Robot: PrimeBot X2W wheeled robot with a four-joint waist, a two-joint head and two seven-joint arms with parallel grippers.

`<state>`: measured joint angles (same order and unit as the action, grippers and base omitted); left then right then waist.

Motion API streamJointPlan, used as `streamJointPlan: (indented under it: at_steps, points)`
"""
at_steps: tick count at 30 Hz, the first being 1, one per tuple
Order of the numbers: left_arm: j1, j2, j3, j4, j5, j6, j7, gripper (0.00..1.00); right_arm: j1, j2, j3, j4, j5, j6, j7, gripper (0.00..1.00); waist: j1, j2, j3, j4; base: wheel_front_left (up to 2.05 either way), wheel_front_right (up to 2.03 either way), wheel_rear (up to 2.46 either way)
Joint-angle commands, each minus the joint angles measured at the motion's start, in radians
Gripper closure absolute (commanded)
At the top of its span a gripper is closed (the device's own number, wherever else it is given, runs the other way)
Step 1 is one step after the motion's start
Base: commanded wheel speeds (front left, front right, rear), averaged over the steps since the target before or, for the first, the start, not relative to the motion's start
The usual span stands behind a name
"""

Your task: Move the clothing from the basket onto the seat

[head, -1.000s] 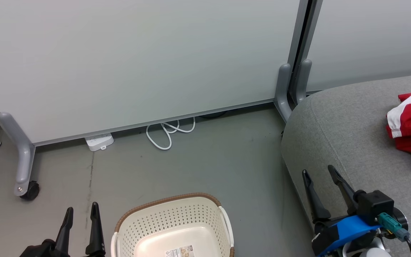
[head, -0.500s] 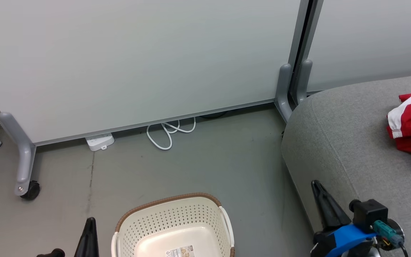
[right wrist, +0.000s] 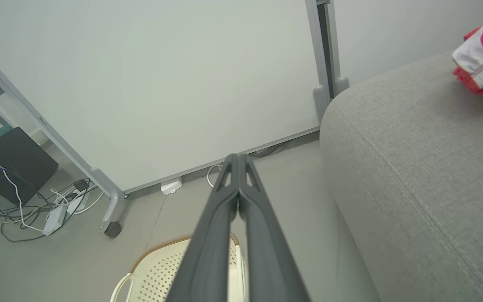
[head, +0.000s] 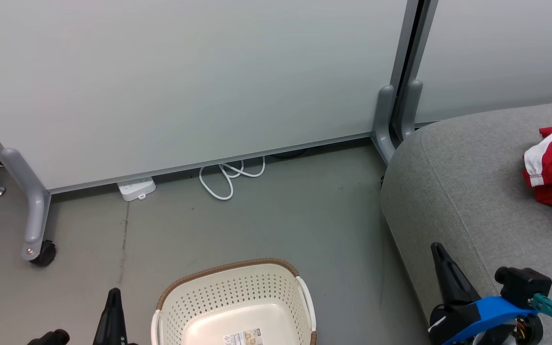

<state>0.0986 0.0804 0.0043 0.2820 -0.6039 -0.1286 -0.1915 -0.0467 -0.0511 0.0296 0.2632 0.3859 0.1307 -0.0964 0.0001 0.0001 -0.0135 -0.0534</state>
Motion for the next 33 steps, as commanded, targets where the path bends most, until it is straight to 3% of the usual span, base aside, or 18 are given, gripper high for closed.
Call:
streamJointPlan:
  at_steps: [1, 33]
  points:
    - [-0.033, 0.001, 0.010, -0.018, -0.037, 0.000, 0.010, 1.00, -0.024, 0.000, -0.007, -0.018, 0.048, 0.000, 0.009, 1.00, -0.0001, -0.0001, 0.000, 0.001, 0.00, 0.00, 0.00]
    - [-0.108, -0.011, 0.052, -0.027, -0.432, -0.001, 0.131, 1.00, -0.045, 0.000, -0.064, -0.020, 0.527, 0.000, 0.091, 1.00, -0.0001, -0.0001, 0.005, 0.016, 0.00, 0.00, 0.00]
